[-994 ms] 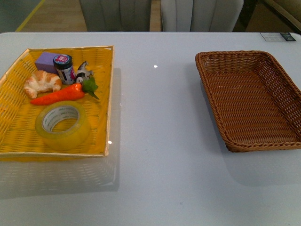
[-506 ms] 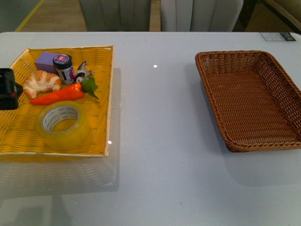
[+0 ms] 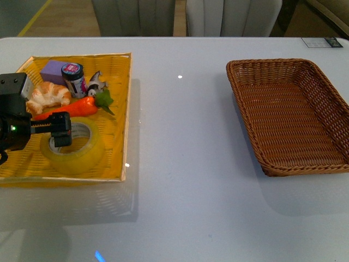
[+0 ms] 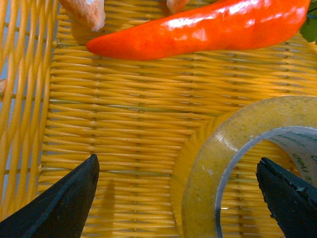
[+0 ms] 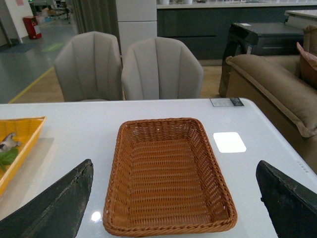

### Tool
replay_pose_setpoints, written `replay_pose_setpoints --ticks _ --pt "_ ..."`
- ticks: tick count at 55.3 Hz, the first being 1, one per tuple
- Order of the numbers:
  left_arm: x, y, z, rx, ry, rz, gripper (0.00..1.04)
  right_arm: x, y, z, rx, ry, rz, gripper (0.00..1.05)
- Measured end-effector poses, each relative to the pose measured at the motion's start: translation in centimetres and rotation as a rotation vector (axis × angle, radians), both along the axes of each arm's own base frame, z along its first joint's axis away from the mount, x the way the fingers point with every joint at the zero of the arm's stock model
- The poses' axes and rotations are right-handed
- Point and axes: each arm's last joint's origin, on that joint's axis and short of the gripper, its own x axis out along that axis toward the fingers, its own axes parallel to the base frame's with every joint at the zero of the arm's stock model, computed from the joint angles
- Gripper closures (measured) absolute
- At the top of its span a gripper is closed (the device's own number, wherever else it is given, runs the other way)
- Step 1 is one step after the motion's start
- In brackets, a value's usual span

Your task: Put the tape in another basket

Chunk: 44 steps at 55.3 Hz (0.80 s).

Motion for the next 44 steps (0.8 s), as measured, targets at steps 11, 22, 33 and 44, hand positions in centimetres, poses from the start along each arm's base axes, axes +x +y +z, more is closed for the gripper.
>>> replay_pose_setpoints --ticks 11,22,33,44 --pt "0.1 -0.2 -0.6 -0.008 0.024 0.008 0.12 0.0 0.0 0.0 0.000 0.000 0.000 0.09" --pt "-0.1 -0.9 -0.4 -0.026 0.038 -0.009 0.49 0.0 0.0 0.0 0.000 0.000 0.000 0.09" --pt "0.1 -1.2 2.1 -0.059 0.003 -0.007 0.86 0.0 0.0 0.0 0.000 0.000 0.000 0.09" --pt "-0.6 -1.1 4.9 -0.086 -0.055 0.002 0.91 0.0 0.0 0.0 0.000 0.000 0.000 0.09"
